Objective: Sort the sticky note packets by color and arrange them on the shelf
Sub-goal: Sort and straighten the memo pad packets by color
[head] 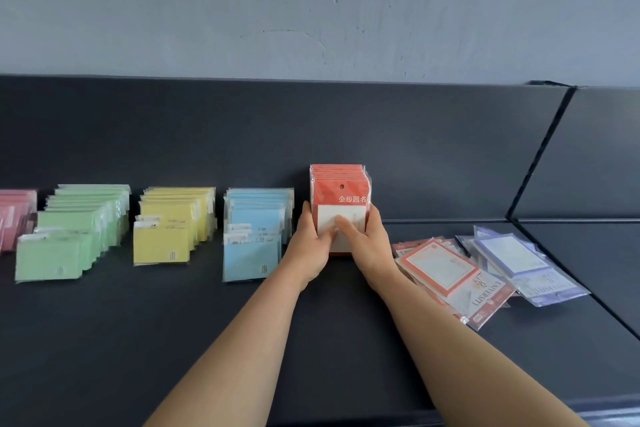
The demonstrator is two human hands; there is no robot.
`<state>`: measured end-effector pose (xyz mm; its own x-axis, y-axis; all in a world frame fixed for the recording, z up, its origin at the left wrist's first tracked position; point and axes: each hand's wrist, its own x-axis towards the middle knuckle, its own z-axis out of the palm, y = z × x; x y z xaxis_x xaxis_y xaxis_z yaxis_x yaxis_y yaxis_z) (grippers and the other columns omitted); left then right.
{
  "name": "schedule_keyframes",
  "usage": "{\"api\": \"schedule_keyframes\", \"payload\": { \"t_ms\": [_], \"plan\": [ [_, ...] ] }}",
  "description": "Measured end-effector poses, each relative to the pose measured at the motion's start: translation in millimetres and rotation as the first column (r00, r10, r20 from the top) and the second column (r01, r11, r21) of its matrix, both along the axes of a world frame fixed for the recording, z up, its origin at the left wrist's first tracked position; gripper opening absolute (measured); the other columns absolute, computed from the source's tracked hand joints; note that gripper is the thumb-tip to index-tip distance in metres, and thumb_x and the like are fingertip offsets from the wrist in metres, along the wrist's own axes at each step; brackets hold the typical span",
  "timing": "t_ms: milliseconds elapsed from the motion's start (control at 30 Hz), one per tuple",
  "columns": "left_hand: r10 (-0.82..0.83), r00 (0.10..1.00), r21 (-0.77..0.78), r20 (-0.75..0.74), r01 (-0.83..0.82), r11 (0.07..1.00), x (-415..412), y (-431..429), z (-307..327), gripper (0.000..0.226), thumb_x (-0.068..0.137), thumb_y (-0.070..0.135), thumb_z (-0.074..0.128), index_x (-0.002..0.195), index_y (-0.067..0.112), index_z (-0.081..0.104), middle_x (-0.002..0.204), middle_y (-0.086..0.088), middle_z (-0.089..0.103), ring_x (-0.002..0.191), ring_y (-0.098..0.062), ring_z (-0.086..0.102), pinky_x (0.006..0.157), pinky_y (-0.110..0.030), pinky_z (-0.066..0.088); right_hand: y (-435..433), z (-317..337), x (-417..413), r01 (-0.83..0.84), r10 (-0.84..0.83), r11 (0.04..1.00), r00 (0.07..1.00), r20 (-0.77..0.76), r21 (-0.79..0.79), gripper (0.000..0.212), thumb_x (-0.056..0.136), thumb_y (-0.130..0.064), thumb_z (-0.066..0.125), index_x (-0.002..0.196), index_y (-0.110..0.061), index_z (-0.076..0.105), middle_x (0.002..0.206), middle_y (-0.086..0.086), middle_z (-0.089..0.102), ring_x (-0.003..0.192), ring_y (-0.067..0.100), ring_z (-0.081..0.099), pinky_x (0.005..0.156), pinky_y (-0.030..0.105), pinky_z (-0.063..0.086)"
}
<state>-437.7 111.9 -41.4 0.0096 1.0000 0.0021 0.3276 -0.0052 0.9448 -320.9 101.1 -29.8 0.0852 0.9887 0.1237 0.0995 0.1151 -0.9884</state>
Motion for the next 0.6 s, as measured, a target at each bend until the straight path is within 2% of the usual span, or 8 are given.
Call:
{"api": "schedule_keyframes", "payload": {
  "t_ms": [100,267,367,433,600],
  "plan": [
    [0.003,1.000,0.017,-0.011,-0.002,1.000,-1,-2,-1,0.066,0.094,0.048,0.052,0.149,0.041,0.016,0.146,0.012,0.043,0.133,-0.012,0.043,0.110,-0.040,0.037,-2,-1,2,0.009,-0.009,1.000,0.998,0.054,-0.003,0.041,0.091,-0.027,0.061,0.128,-0.028,0.044,0.107,-0.022,0.058,0.098,-0.005,0.056,0.074,0.013,0.043],
    [0.007,0.999,0.056,-0.042,-0.005,0.998,-3,-9,-2,0.066,0.094,0.045,0.053,0.149,0.029,0.020,0.142,0.011,0.046,0.129,-0.011,0.045,0.103,-0.030,0.037,-8,-3,3,0.021,-0.026,0.999,0.987,0.161,0.031,0.035,0.094,-0.028,0.057,0.125,-0.028,0.041,0.110,-0.016,0.057,0.099,0.000,0.055,0.073,0.012,0.041],
    [0.027,0.997,0.037,-0.074,-0.025,0.999,-4,-12,-3,0.076,0.096,0.040,0.052,0.154,0.027,0.004,0.156,0.005,0.028,0.141,-0.017,0.032,0.115,-0.038,0.030,-11,-5,4,0.014,-0.021,0.999,0.977,0.214,0.033,0.034,0.095,-0.025,0.055,0.124,-0.029,0.037,0.112,-0.015,0.055,0.100,0.001,0.054,0.069,0.010,0.040],
    [0.041,0.993,0.032,-0.111,-0.037,0.999,-4,-15,-2,0.077,0.098,0.031,0.050,0.154,0.027,-0.003,0.159,0.005,0.018,0.144,-0.018,0.025,0.116,-0.039,0.026,-11,-6,5,0.015,-0.026,0.999,0.970,0.240,0.045,0.032,0.096,-0.022,0.053,0.121,-0.032,0.035,0.114,-0.015,0.056,0.104,0.003,0.055,0.070,0.010,0.039],
    [0.024,0.988,0.067,-0.154,-0.014,0.998,-3,-15,-4,0.061,0.098,0.020,0.048,0.150,0.029,0.017,0.146,0.006,0.042,0.130,-0.014,0.044,0.105,-0.029,0.037,-9,-7,10,0.000,0.007,1.000,0.950,0.311,-0.021,0.042,0.100,-0.024,0.046,0.139,-0.020,0.032,0.126,-0.008,0.053,0.111,0.009,0.051,0.084,0.023,0.041]
  ]
}}
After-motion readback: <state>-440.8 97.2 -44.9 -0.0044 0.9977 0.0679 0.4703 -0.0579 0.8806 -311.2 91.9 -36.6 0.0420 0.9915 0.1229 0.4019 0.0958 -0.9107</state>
